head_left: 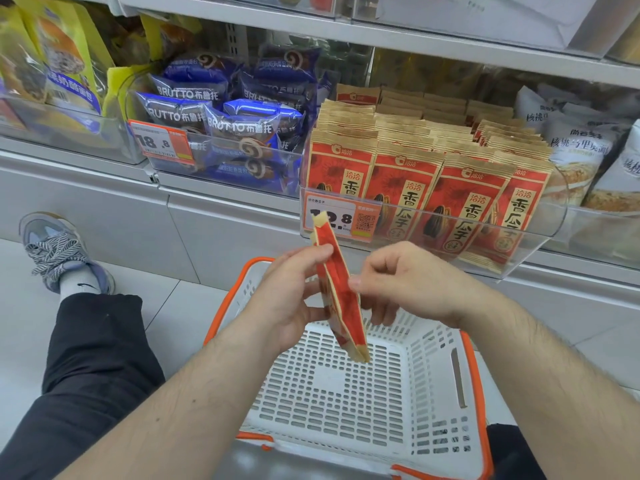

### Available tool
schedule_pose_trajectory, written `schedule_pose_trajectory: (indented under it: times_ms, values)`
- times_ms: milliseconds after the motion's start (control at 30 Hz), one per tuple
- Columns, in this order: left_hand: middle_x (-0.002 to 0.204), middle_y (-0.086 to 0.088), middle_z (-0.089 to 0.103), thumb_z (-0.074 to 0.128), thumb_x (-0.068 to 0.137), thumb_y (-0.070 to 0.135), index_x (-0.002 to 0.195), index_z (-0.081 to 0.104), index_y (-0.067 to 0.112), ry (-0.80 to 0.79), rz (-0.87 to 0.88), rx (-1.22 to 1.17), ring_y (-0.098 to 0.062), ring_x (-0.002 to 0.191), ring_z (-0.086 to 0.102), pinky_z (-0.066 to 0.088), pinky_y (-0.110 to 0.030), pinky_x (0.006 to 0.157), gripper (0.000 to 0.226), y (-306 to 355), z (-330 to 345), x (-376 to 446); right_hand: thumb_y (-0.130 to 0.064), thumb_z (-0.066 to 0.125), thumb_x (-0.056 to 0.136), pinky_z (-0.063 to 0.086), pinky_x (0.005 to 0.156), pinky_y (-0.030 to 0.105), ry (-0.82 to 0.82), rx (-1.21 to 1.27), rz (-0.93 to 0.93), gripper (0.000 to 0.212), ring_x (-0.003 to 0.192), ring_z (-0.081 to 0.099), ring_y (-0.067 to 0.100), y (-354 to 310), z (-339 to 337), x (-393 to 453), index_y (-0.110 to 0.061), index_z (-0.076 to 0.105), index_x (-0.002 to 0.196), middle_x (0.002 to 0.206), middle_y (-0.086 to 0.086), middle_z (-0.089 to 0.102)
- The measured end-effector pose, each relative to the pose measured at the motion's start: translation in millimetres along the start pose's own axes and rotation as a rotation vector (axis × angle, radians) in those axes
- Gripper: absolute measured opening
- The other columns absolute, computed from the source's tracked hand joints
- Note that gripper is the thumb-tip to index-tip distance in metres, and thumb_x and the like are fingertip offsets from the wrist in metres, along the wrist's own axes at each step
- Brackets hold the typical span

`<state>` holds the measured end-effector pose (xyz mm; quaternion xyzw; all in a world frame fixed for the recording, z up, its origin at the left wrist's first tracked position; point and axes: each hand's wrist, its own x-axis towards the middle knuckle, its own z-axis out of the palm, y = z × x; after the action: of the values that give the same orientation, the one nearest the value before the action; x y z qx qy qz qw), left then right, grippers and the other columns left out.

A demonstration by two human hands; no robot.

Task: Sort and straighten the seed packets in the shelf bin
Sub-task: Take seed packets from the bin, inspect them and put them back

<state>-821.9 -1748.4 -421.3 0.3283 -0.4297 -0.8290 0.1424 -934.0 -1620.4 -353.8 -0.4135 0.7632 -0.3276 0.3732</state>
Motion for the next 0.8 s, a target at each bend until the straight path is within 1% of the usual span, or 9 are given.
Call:
schedule_pose_trajectory:
  times_ms: [33, 100, 200, 367, 533, 633, 667, 733, 800]
  values:
    - [0.087, -0.005, 0.072, 0.07, 0.087, 0.032, 0.122, 0.057, 0.009, 0.034, 0.0, -0.016, -0.02, 0.08, 0.068, 0.055, -0.044, 0.063, 0.043, 0, -2, 1, -0.023, 0.069, 0.091, 0.058, 0.063, 0.032, -0.085, -0.064, 0.036, 0.025, 0.063, 0.069, 0.02, 0, -1, -1, -0.006, 0.067, 0.073, 0.066, 0.006, 0.07]
    - [0.1, -0.007, 0.074, 0.072, 0.085, 0.034, 0.128, 0.058, 0.007, 0.074, 0.014, -0.028, -0.024, 0.091, 0.068, 0.055, -0.048, 0.069, 0.053, 2, -4, 2, -0.018, 0.071, 0.089, 0.059, 0.069, 0.033, -0.199, -0.166, 0.073, 0.02, 0.066, 0.07, 0.016, 1, 1, -3, -0.006, 0.069, 0.074, 0.064, 0.001, 0.069]
    - [0.11, -0.01, 0.073, 0.075, 0.074, 0.037, 0.135, 0.055, 0.007, 0.087, 0.027, -0.023, -0.026, 0.1, 0.068, 0.056, -0.056, 0.08, 0.07, 3, -4, 1, -0.01, 0.066, 0.093, 0.057, 0.067, 0.026, -0.228, -0.214, 0.049, 0.017, 0.065, 0.069, 0.01, 2, 2, -2, 0.0, 0.071, 0.08, 0.067, -0.001, 0.071]
    - [0.103, -0.008, 0.072, 0.068, 0.088, 0.03, 0.133, 0.055, 0.006, 0.09, 0.027, -0.037, -0.026, 0.095, 0.068, 0.055, -0.053, 0.078, 0.053, 4, -2, -2, -0.002, 0.059, 0.095, 0.053, 0.064, 0.02, -0.257, -0.196, 0.013, 0.018, 0.063, 0.067, 0.009, 5, 0, -3, -0.003, 0.071, 0.081, 0.069, 0.001, 0.071]
    - [0.092, -0.006, 0.071, 0.065, 0.091, 0.029, 0.113, 0.06, 0.012, 0.062, 0.032, -0.022, -0.025, 0.092, 0.067, 0.055, -0.052, 0.078, 0.029, 6, 2, -4, -0.002, 0.059, 0.095, 0.054, 0.066, 0.021, -0.279, -0.157, -0.003, 0.017, 0.065, 0.068, 0.011, 11, -2, -1, -0.003, 0.071, 0.082, 0.072, 0.006, 0.071]
    - [0.085, -0.006, 0.068, 0.061, 0.092, 0.027, 0.091, 0.062, 0.015, 0.046, 0.044, -0.026, -0.024, 0.084, 0.065, 0.054, -0.051, 0.079, 0.012, 7, 3, -6, -0.005, 0.065, 0.093, 0.055, 0.068, 0.025, -0.272, -0.099, -0.011, 0.013, 0.067, 0.069, 0.014, 13, -4, 0, -0.004, 0.074, 0.083, 0.072, 0.005, 0.073]
    - [0.083, -0.008, 0.066, 0.058, 0.092, 0.025, 0.085, 0.061, 0.015, 0.039, 0.044, -0.045, -0.024, 0.081, 0.064, 0.052, -0.051, 0.08, 0.013, 8, 2, -7, -0.008, 0.068, 0.091, 0.056, 0.068, 0.026, -0.255, -0.064, -0.012, 0.01, 0.067, 0.069, 0.014, 12, -4, 0, -0.003, 0.074, 0.084, 0.072, 0.005, 0.073]
    - [0.086, -0.014, 0.062, 0.054, 0.089, 0.022, 0.085, 0.059, 0.011, 0.013, 0.037, -0.099, -0.028, 0.082, 0.061, 0.053, -0.047, 0.078, 0.013, 8, 1, -7, -0.018, 0.073, 0.086, 0.056, 0.067, 0.029, -0.18, 0.005, -0.005, 0.019, 0.066, 0.068, 0.014, 13, -5, 2, 0.0, 0.071, 0.084, 0.071, 0.005, 0.073]
    - [0.09, -0.018, 0.061, 0.055, 0.079, 0.022, 0.089, 0.061, 0.007, -0.027, 0.038, -0.138, -0.032, 0.085, 0.059, 0.052, -0.044, 0.077, 0.019, 7, -1, -7, -0.029, 0.073, 0.083, 0.055, 0.071, 0.036, -0.046, 0.092, 0.035, 0.028, 0.071, 0.068, 0.019, 18, -5, 7, -0.002, 0.066, 0.084, 0.079, 0.009, 0.071]
